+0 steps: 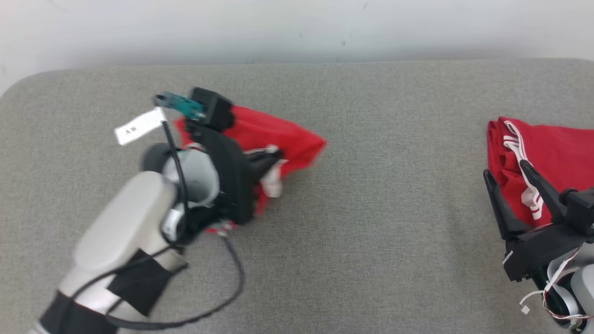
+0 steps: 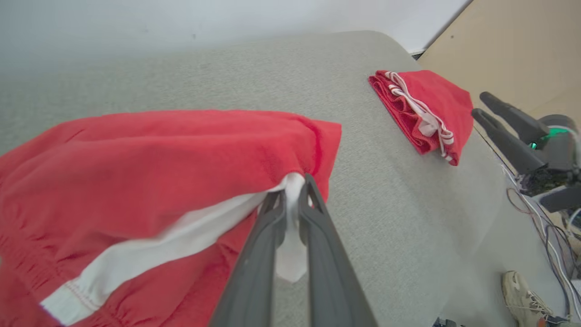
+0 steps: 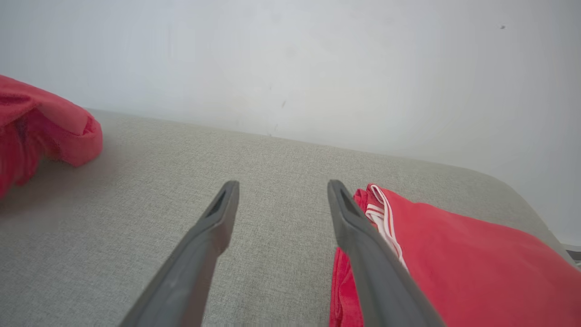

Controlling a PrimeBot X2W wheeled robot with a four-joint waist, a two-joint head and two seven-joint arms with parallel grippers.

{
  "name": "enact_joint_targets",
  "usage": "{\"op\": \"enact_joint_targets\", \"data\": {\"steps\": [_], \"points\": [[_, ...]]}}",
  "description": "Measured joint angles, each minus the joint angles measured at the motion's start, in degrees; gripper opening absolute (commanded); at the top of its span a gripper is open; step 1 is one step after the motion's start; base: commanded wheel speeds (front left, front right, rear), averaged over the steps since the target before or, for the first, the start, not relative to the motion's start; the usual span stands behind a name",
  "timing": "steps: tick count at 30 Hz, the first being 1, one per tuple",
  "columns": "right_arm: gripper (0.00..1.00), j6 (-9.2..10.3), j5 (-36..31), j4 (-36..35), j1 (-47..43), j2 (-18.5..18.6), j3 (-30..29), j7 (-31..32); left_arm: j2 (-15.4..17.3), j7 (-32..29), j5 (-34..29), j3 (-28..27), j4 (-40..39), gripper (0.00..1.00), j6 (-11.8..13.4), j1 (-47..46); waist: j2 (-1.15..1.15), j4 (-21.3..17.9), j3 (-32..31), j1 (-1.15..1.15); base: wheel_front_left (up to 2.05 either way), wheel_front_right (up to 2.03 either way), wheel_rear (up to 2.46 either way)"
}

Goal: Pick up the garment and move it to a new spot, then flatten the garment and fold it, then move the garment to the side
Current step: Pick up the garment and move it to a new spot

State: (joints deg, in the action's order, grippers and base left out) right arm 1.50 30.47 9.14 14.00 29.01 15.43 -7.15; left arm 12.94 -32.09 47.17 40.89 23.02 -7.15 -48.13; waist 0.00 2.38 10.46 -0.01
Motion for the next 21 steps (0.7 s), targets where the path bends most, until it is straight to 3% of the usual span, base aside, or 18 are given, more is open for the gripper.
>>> {"op": "enact_joint_targets", "data": {"steps": [5,13,21], "points": [[1.0,0.0,0.2,0.3,-0.7,-0.2,-0.1,-0.5,-3.5,2.5,2.3,3.5,-4.0,0.0,0.0,1.4,0.0,-0.3,-0.5,0.0,0.0,0.0,0.0],[1.0,-0.23,0.2,0.8,-0.5,-1.6,0.7,-1.0,-6.4,5.0,4.7,9.4,-5.6,0.0,0.0,5.5,0.0,-0.9,-0.4,0.0,0.0,0.0,0.0],[1.0,-0.49,0.4,1.8,-0.5,-1.9,0.8,-1.5,-9.5,7.8,5.0,13.5,0.9,0.0,0.0,7.1,0.0,-1.7,0.2,0.01,0.0,0.0,0.0]]}}
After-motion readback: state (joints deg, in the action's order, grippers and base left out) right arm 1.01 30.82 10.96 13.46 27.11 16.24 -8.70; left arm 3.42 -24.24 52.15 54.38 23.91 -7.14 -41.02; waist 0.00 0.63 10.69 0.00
